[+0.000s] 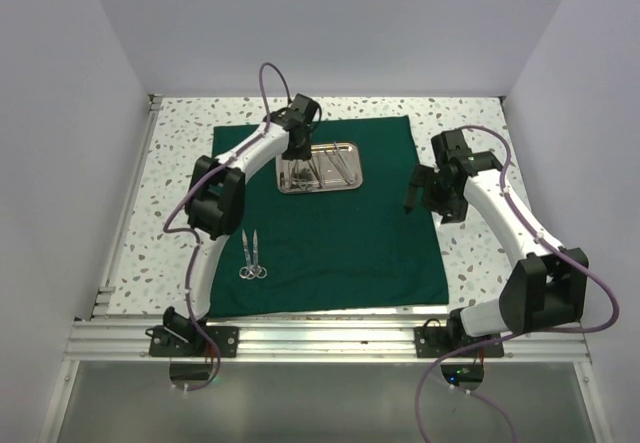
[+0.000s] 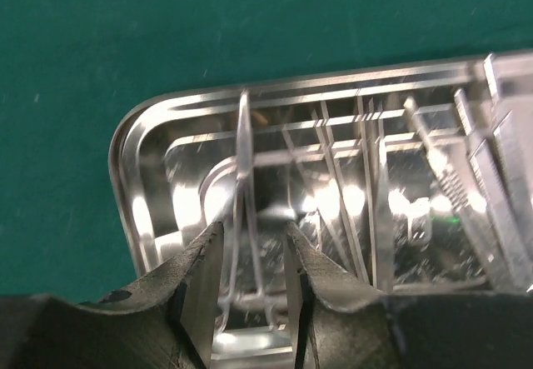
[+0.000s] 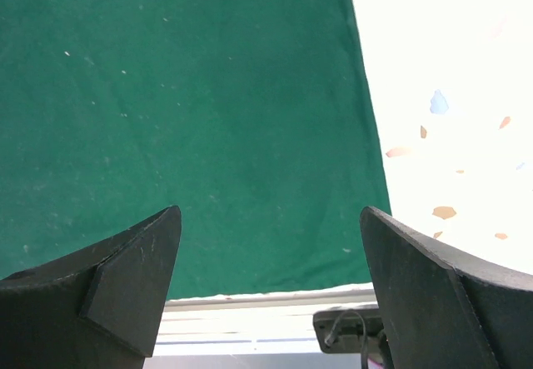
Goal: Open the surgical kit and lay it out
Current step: Pick up the medical item from the container.
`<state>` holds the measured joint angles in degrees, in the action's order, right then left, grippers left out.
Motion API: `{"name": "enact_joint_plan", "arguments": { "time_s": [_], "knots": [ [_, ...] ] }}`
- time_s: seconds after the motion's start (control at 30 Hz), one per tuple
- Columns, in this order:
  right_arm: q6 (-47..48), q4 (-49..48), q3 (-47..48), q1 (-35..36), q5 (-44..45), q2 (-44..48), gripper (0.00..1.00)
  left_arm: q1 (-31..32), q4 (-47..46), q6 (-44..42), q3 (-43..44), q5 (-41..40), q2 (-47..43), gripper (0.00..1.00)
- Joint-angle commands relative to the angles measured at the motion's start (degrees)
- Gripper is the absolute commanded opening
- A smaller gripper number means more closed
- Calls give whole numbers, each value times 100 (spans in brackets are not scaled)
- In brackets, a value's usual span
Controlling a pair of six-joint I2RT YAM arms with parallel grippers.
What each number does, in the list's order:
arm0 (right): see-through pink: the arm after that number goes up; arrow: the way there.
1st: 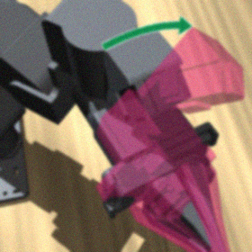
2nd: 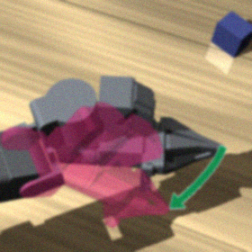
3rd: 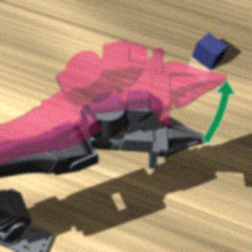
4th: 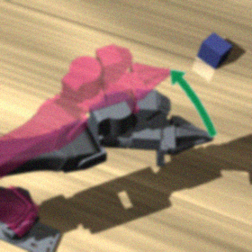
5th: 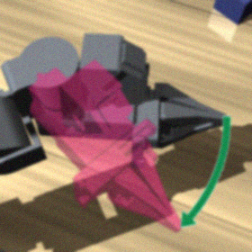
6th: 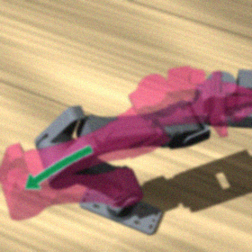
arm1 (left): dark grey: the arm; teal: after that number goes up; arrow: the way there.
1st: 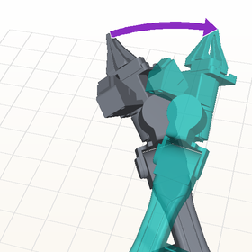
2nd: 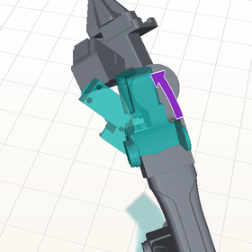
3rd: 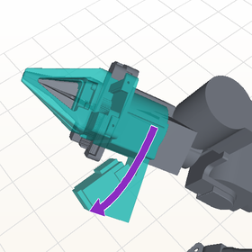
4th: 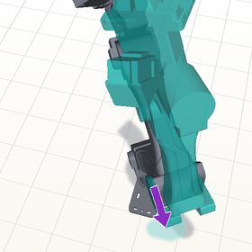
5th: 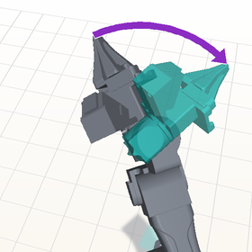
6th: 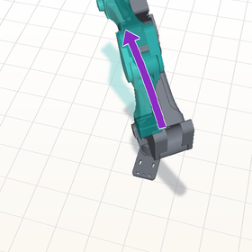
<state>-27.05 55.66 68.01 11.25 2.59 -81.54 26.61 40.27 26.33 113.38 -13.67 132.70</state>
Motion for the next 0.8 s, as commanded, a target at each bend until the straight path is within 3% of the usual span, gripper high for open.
{"name": "enact_joint_plan", "arguments": {
  "time_s": [0.0,0.23,0.57,0.77],
  "knots": [
    [-64,323,55,27,207,191,93,-121,-107,-189,693,66,316,39],
    [-64,542,239,27,356,121,93,-349,-98,-207,1327,145,862,40],
    [-116,560,336,27,409,-55,93,-385,-230,-277,1265,365,1196,38],
    [-160,481,354,27,400,-187,93,-288,-406,-365,721,348,1065,34]
  ]
}}
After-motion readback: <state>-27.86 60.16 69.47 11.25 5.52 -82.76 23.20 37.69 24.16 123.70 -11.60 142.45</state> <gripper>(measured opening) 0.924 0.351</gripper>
